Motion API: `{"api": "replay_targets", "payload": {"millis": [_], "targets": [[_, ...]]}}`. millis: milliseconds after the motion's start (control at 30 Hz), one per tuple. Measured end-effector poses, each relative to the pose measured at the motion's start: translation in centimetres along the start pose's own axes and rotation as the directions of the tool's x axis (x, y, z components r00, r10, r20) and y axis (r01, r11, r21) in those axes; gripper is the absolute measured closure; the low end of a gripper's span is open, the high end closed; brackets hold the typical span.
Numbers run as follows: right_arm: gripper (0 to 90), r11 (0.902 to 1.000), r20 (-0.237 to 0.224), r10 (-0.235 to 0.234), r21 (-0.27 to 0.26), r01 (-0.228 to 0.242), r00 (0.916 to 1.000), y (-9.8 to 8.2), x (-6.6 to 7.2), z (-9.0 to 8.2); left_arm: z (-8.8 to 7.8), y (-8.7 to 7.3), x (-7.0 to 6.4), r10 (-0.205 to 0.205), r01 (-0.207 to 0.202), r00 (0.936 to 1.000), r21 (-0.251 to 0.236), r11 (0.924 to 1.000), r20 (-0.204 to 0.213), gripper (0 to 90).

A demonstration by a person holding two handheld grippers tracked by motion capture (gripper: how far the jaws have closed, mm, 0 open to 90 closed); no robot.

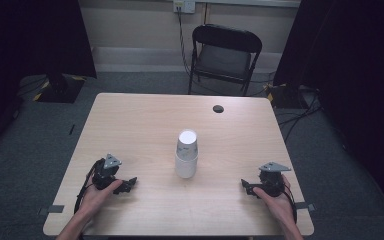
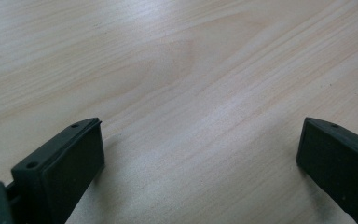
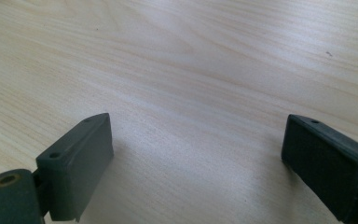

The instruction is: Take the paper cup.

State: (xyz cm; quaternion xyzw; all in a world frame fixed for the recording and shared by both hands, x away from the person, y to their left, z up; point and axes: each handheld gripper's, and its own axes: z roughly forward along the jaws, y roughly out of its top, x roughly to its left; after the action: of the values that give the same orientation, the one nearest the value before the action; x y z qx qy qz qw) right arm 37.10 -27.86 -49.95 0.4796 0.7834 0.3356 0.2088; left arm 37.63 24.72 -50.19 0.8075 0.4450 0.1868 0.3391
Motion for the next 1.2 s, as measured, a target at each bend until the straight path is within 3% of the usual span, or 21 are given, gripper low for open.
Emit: {"api": "replay_targets", "payload": {"millis": [200, 333, 433, 633, 767, 1200], "targets": [[8.4, 1.0000, 0.001, 0.000, 0.000, 0.000, 1.0000, 0.0, 0.0, 0.0, 0.0, 0.0, 0.0, -0.001, 0.001, 1.0000, 0.000, 1.0000, 0.001, 0.7], [8.4, 1.0000, 0.002, 0.000, 0.000, 0.000, 1.0000, 0.0, 0.0, 0.0, -0.4, 0.1, 0.3, -0.028, 0.028, 0.9995, -0.016, 0.9995, -0.015, 14.9], [8.5, 1.0000, 0.003, 0.001, 0.000, -0.001, 1.0000, 0.0, 0.0, 0.0, -0.6, 0.1, 0.3, -0.042, 0.042, 0.9990, -0.015, 0.9990, -0.011, 16.1], [8.6, 1.0000, 0.007, 0.002, -0.001, -0.002, 1.0000, 0.0, 0.1, 0.0, -1.0, 0.1, 0.1, -0.010, 0.010, 0.9999, 0.001, 0.9999, -0.009, 17.4], [8.8, 1.0000, 0.012, 0.004, -0.002, -0.004, 0.9999, 0.0, 0.1, 0.0, -1.8, 0.3, -0.4, -0.010, 0.012, 0.9993, -0.044, 0.9990, 0.036, 19.3], [8.8, 1.0000, 0.013, 0.005, -0.002, -0.005, 0.9999, 0.0, 0.1, 0.0, -3.1, 1.4, -2.0, 0.027, -0.011, 0.9939, -0.146, 0.9892, 0.107, 23.3]]}}
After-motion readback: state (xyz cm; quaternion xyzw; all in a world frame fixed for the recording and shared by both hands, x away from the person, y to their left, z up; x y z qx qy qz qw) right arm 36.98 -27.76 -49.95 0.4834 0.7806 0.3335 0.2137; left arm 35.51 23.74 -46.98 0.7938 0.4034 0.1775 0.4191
